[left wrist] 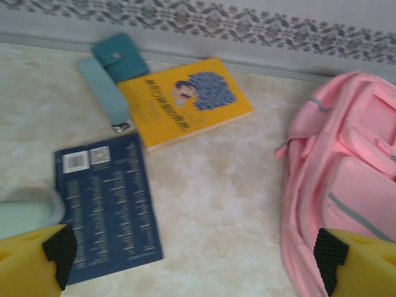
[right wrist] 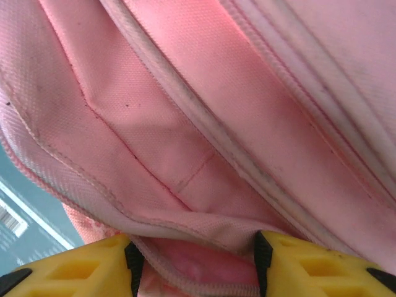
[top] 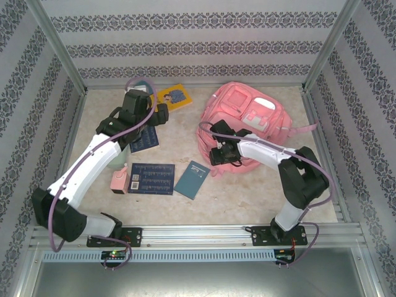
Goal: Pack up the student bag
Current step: Rotate the student bag at the top-right of the table, then move the book to the center of the table.
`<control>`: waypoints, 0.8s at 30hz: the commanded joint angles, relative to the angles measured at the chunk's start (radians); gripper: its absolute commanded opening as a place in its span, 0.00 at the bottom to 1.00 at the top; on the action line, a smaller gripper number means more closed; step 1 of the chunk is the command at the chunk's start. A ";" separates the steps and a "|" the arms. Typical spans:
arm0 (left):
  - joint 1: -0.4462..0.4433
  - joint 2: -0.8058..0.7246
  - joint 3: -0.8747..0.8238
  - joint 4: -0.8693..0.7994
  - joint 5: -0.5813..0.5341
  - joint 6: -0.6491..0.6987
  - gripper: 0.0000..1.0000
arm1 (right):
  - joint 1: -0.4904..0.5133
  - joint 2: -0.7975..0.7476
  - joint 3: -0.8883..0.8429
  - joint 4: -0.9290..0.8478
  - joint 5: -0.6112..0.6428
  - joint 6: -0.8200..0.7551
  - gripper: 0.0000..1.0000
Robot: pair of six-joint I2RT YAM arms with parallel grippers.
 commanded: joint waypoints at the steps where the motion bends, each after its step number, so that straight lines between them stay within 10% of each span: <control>1: 0.014 -0.078 -0.046 -0.048 -0.105 -0.031 1.00 | 0.014 0.083 0.108 0.060 0.007 0.030 0.52; 16: 0.014 -0.046 -0.168 0.035 -0.038 -0.078 0.98 | 0.009 -0.001 0.206 0.049 -0.020 0.089 0.64; 24: 0.052 0.168 -0.166 0.062 -0.064 -0.075 0.79 | 0.018 -0.059 0.230 0.090 -0.110 0.103 0.58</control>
